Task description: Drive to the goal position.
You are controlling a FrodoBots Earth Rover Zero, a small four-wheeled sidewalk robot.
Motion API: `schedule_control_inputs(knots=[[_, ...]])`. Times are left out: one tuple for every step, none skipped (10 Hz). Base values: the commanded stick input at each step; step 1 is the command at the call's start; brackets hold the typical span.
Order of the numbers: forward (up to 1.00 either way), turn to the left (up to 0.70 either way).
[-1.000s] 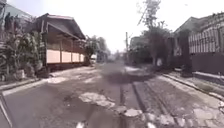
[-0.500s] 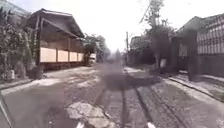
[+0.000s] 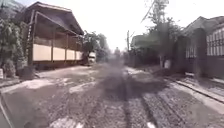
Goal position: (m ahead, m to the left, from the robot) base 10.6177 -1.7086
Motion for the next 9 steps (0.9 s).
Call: schedule_control_inputs(knots=[[1.00, 0.00], [1.00, 0.00], [1.00, 0.00], [1.00, 0.00], [1.00, 0.00], [1.00, 0.00], [1.00, 0.00], [1.00, 0.00], [1.00, 0.00]])
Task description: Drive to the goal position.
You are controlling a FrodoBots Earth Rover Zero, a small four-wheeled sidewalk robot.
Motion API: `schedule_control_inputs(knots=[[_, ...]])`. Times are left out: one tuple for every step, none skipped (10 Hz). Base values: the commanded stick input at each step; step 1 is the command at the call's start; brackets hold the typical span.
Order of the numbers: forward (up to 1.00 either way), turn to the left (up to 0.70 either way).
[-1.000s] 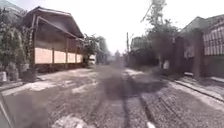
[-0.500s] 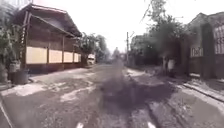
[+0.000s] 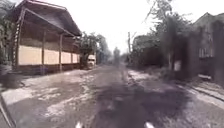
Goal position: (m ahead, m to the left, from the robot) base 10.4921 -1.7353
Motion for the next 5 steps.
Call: schedule_control_inputs(knots=[[1.00, 0.00], [1.00, 0.00], [1.00, 0.00], [1.00, 0.00], [1.00, 0.00]])
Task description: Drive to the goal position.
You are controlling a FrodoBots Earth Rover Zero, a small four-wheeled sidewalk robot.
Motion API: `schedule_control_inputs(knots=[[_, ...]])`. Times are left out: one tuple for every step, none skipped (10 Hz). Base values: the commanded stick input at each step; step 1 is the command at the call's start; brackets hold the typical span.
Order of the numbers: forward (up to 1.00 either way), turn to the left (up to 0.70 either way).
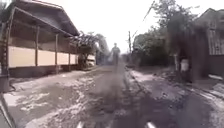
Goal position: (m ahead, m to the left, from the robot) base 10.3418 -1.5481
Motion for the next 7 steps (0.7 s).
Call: schedule_control_inputs(knots=[[1.00, 0.00], [1.00, 0.00], [0.99, 0.00], [0.97, -0.07], [1.00, -0.40], [1.00, -0.40], [1.00, -0.40]])
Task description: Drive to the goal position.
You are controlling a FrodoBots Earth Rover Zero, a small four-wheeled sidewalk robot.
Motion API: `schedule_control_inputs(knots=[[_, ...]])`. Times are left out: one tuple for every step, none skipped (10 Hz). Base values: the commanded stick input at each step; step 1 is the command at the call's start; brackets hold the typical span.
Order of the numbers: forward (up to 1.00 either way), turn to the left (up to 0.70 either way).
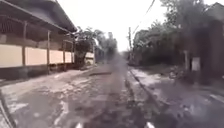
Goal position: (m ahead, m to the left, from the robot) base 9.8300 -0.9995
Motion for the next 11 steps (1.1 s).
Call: schedule_control_inputs(knots=[[1.00, -0.40], [1.00, -0.40], [1.00, -0.40], [1.00, -0.38], [1.00, -0.33], [1.00, 0.00], [1.00, 0.00], [1.00, 0.00], [1.00, 0.00], [1.00, 0.00], [1.00, 0.00]])
